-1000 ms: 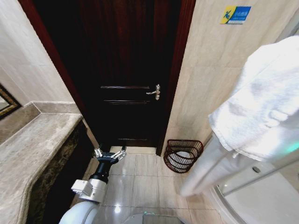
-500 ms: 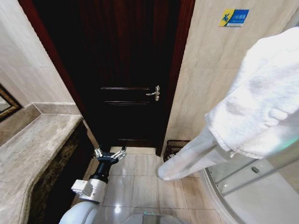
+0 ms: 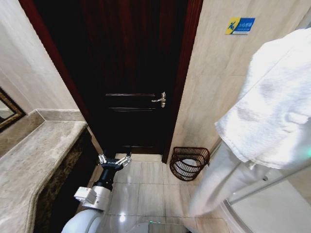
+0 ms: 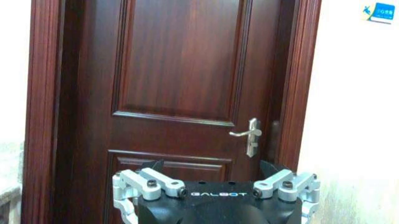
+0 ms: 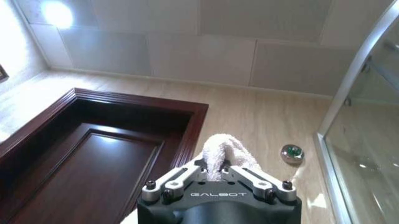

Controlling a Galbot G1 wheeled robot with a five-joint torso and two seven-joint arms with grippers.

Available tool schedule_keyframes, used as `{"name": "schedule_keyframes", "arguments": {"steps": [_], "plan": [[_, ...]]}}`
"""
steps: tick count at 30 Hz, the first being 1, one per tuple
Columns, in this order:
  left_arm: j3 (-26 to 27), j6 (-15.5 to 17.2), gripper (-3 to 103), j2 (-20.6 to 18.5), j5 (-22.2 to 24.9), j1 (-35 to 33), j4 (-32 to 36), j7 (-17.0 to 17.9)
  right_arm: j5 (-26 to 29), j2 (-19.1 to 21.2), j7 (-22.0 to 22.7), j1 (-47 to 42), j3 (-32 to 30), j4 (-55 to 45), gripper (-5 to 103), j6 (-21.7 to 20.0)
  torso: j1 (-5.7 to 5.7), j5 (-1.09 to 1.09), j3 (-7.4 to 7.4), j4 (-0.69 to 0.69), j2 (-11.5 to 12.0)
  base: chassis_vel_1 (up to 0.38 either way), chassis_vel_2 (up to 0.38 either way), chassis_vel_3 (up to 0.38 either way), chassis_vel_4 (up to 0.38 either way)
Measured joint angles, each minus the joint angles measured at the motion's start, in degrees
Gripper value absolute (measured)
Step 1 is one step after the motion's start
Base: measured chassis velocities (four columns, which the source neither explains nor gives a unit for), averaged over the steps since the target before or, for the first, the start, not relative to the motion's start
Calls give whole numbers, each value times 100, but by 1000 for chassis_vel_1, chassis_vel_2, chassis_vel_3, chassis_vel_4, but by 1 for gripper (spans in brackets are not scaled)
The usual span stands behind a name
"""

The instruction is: Discard the used towel into the hamper.

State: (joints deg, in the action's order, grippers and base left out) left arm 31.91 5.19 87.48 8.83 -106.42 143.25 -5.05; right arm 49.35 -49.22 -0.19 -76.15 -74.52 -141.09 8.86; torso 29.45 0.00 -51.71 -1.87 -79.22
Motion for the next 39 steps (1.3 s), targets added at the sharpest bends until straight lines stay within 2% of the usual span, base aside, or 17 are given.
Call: {"name": "schedule_keyframes", "arguments": {"steps": [10, 14, 18, 24, 26, 28, 30, 39], "plan": [[0, 0, 100, 0, 0, 0, 0, 0, 401, 517, -54, 555, 213, 661, 7, -34, 44, 1, -37, 0, -79, 0, 0, 0, 0], [0, 0, 100, 0, 0, 0, 0, 0, 608, 873, -281, 977, 385, 1442, 7, 114, 41, 1, -32, 0, -72, 0, 0, 0, 0], [0, 0, 100, 0, 0, 0, 0, 0, 646, 959, -342, 1478, 731, 1918, 7, 171, 36, 1, -26, 0, -61, 0, 0, 0, 0], [0, 0, 100, -1, 0, 0, 0, -1, 668, 855, -308, 2056, 1435, 2147, 7, 92, 30, 1, -21, 1, -51, 0, 0, 0, 0], [0, 0, 100, -1, 0, 0, 0, 0, 439, 659, -250, 2662, 2004, 2295, 7, 24, 27, 1, -18, -1, -44, 0, 0, 0, 0], [0, 0, 100, 0, 0, 0, 0, 0, 378, 624, -237, 2805, 2115, 2338, 7, 12, 27, 1, -17, -1, -43, 0, 0, 0, 0], [0, 0, 100, 0, 0, 0, 0, 0, 187, 516, -161, 3392, 2532, 2576, 7, -8, 25, -2, -14, -2, -37, 0, 0, 0, 0], [0, 0, 100, 0, 0, 0, 0, 0, -115, 343, -161, 4247, 3300, 3139, 7, 69, 19, 1, -8, 0, -27, 0, 0, 0, 0]]}}
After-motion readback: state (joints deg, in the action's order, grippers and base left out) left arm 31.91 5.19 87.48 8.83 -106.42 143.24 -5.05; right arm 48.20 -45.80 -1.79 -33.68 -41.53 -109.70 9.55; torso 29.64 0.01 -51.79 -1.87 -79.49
